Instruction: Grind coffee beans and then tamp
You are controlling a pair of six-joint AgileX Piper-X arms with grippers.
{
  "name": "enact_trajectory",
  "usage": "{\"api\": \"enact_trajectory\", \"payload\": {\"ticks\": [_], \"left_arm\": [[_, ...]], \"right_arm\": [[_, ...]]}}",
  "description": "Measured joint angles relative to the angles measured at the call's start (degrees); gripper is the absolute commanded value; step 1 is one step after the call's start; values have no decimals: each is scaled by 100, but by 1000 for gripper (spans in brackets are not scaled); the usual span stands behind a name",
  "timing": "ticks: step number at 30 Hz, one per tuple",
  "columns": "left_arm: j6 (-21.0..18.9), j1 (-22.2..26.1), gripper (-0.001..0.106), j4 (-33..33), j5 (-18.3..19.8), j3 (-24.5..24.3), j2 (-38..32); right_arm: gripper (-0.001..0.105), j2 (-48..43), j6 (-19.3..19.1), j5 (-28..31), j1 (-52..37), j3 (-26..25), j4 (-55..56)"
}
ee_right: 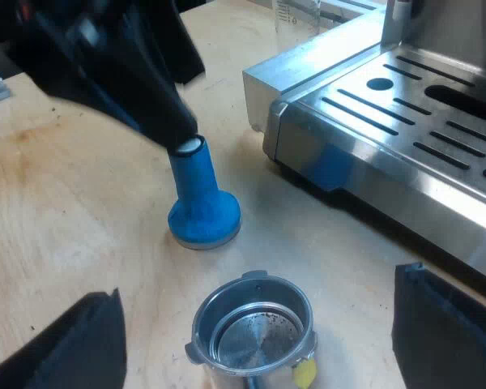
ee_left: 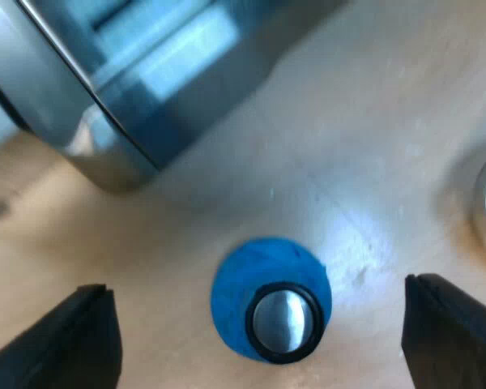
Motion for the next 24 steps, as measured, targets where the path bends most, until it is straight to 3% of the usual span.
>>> {"api": "enact_trajectory", "payload": {"ticks": [6, 12, 17, 24], "left_arm": [[0, 0, 73, 79, 0, 0, -749], [0, 0, 73, 574, -9, -80, -1588], [0, 0, 73, 755, -9, -276, -1821], [0, 0, 73, 791, -9, -667, -1883]], "right_arm": [[69, 0, 12, -31, 0, 0, 0], [69, 0, 262, -613, 0, -84, 159], [69, 0, 302, -891, 0, -420, 896], [69, 13, 395, -905, 0, -1365, 2445]]}}
